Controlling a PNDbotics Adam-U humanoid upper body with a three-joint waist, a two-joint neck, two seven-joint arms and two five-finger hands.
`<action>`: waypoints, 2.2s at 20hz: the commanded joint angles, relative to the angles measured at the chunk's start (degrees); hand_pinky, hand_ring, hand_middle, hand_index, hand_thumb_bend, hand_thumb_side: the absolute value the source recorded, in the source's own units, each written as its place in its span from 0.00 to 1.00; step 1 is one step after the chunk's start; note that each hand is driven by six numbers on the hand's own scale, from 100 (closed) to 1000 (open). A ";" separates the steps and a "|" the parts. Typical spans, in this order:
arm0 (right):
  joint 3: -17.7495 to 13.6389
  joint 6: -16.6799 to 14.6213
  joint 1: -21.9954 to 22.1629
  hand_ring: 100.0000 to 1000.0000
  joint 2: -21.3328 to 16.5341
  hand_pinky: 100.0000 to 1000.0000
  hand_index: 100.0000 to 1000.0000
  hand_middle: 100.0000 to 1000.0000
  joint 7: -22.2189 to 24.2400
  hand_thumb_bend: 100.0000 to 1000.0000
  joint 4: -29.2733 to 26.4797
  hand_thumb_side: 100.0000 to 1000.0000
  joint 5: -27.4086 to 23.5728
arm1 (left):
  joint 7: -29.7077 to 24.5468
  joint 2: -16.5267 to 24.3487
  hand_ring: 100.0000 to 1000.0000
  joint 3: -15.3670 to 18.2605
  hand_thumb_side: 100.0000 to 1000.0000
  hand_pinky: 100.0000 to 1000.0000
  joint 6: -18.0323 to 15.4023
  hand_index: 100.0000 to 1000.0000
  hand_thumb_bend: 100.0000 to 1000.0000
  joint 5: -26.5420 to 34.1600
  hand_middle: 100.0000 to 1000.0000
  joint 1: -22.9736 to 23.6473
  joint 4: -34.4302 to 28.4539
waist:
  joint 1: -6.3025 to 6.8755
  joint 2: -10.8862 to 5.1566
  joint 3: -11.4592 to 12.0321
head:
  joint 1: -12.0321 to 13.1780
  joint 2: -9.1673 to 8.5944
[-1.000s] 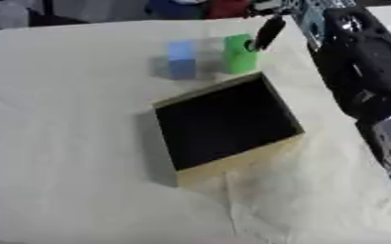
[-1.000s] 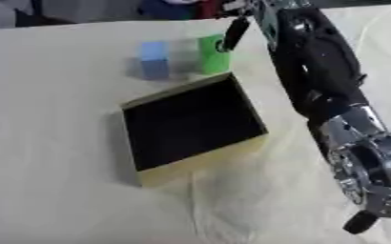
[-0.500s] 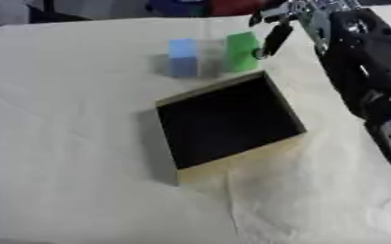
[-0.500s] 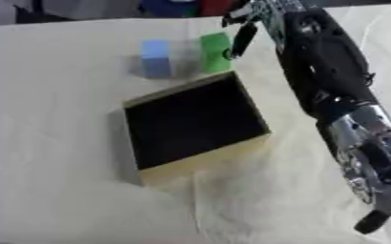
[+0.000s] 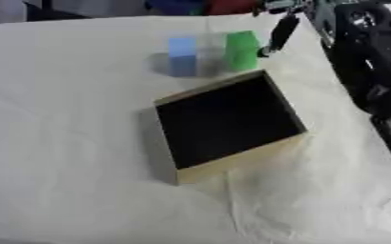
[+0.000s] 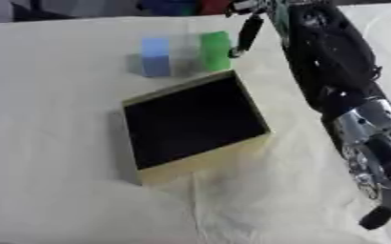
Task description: Pick up objects on the table and place them in the box.
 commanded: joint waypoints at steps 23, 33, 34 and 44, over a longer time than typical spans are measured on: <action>-1.10 1.82 -0.96 0.94 0.87 0.87 1.00 0.95 -2.20 0.33 1.03 0.39 2.47 | -0.14 1.08 0.61 0.31 0.69 0.73 0.08 0.85 0.08 -0.24 0.66 -1.37 -1.04 | -0.22 1.99 2.43 | -1.11 -2.81; -1.28 2.01 -0.70 0.77 1.46 0.78 0.83 0.56 -11.19 0.06 -0.92 0.35 1.04 | -0.64 1.06 0.61 0.29 0.69 0.73 0.30 0.85 0.07 -0.15 0.66 -1.44 -1.04 | -0.04 2.07 2.44 | -1.59 -2.49; -1.21 2.02 -0.78 0.75 1.51 0.77 0.79 0.52 -11.70 0.00 -0.98 0.41 0.84 | -0.69 1.06 0.61 0.30 0.69 0.73 0.32 0.85 0.07 -0.16 0.66 -1.45 -1.04 | -0.04 2.05 2.39 | -1.59 -2.45; 0.56 0.38 -2.79 0.72 0.09 0.76 0.76 0.52 -9.34 0.00 -5.68 0.40 -6.62 | -1.01 1.43 0.61 0.48 0.69 0.73 0.54 0.85 0.08 -0.32 0.67 -1.11 -1.04 | -0.16 0.76 1.57 | -1.20 -1.51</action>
